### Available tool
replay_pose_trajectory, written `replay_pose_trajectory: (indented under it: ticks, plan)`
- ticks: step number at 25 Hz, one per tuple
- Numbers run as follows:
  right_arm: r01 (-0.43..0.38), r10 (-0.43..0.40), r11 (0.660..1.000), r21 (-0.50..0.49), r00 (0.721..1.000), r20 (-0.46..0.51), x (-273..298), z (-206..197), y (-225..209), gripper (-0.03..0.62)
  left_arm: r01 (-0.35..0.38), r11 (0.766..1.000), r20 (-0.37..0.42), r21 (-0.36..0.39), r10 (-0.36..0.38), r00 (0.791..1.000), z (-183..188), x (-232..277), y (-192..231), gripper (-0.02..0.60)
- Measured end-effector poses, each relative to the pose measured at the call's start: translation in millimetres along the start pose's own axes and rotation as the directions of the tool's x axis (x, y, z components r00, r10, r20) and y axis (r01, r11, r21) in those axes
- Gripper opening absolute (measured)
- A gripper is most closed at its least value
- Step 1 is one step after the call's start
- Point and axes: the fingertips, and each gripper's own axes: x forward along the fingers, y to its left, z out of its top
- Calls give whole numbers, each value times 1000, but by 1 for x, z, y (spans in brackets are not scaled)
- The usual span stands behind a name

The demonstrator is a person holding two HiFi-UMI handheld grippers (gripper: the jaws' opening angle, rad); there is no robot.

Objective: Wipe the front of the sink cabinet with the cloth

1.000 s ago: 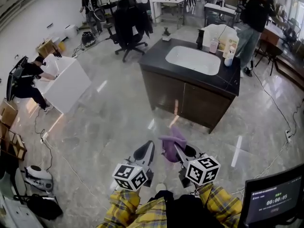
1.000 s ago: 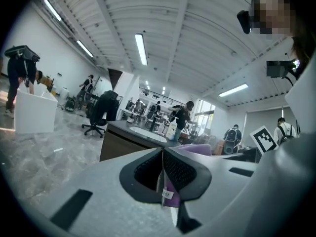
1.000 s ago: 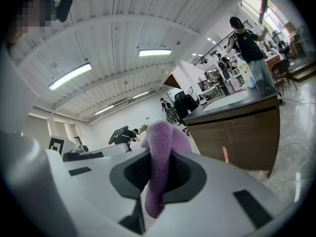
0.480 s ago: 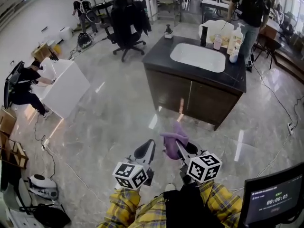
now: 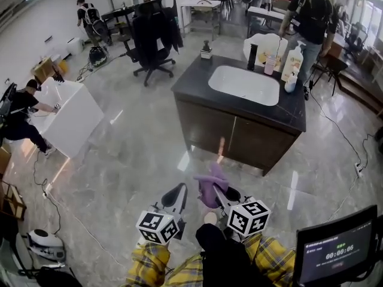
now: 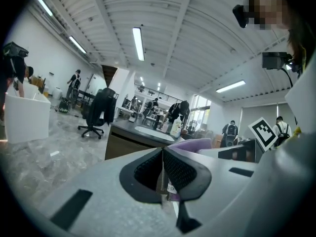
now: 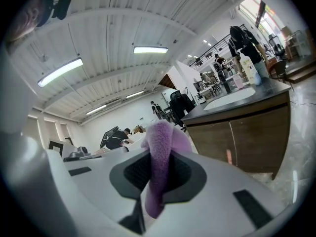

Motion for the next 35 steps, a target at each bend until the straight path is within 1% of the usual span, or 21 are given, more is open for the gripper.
replay_pose_trajectory:
  ticks: [3,6,11,14,19,25,30,35]
  plan:
    - [-27,27,999,-18,1000,3,27,12,-4,40,-4,1000,8,5,4,1000,10,17,17,8]
    - [-41,41,999,-7,999,3,56,19,-15,40,-19,1000,11,11,19,1000,16,35,39,8]
    - [-55,55,998,1,998,-29,107,28,-34,40,-47,999,-7,7,47,999,24,70,77,6]
    - [-65,65,998,3,997,-37,126,35,-41,40,-50,999,-19,11,50,999,28,86,92,8]
    - [-52,52,999,7,998,-42,148,51,-58,40,-42,999,-24,13,42,999,42,113,106,8]
    - [-49,50,999,14,998,-42,168,63,-77,40,-49,999,-36,20,49,998,48,142,122,7]
    - [-39,39,999,2,998,-40,180,73,-93,40,-21,999,-37,25,21,999,50,167,126,8]
    - [-22,22,1000,9,999,-35,189,79,-108,40,-12,999,-71,30,14,997,48,194,131,7]
